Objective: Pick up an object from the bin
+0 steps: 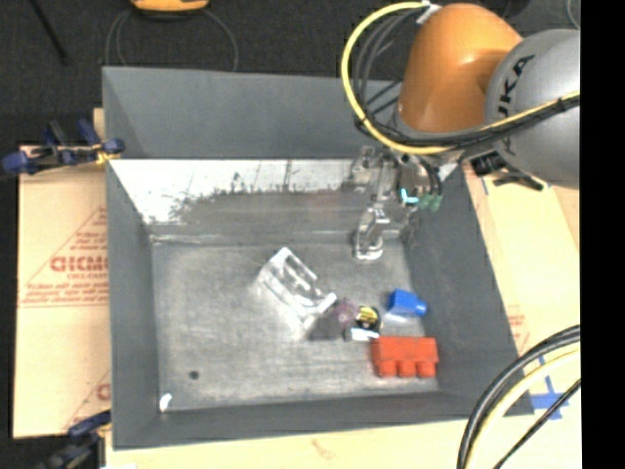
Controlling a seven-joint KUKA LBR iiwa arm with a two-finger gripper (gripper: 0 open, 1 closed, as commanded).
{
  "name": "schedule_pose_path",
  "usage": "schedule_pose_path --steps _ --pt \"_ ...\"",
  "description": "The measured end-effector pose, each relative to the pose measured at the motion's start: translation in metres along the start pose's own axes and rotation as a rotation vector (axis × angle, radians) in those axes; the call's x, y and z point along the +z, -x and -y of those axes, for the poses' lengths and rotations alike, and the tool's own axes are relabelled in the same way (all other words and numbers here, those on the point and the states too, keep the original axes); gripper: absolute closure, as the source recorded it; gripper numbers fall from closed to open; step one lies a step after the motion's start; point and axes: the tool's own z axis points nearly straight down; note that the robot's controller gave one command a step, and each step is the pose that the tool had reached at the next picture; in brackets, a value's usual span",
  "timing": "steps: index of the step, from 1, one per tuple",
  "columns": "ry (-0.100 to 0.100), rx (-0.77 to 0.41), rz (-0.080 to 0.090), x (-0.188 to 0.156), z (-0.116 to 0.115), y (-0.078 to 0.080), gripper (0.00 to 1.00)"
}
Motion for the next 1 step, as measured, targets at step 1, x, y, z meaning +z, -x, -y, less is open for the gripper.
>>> schedule_pose_path --steps 1 --pt "0.001 0.099 -0.002 0.1242 0.0317 -0.0395 0.00"
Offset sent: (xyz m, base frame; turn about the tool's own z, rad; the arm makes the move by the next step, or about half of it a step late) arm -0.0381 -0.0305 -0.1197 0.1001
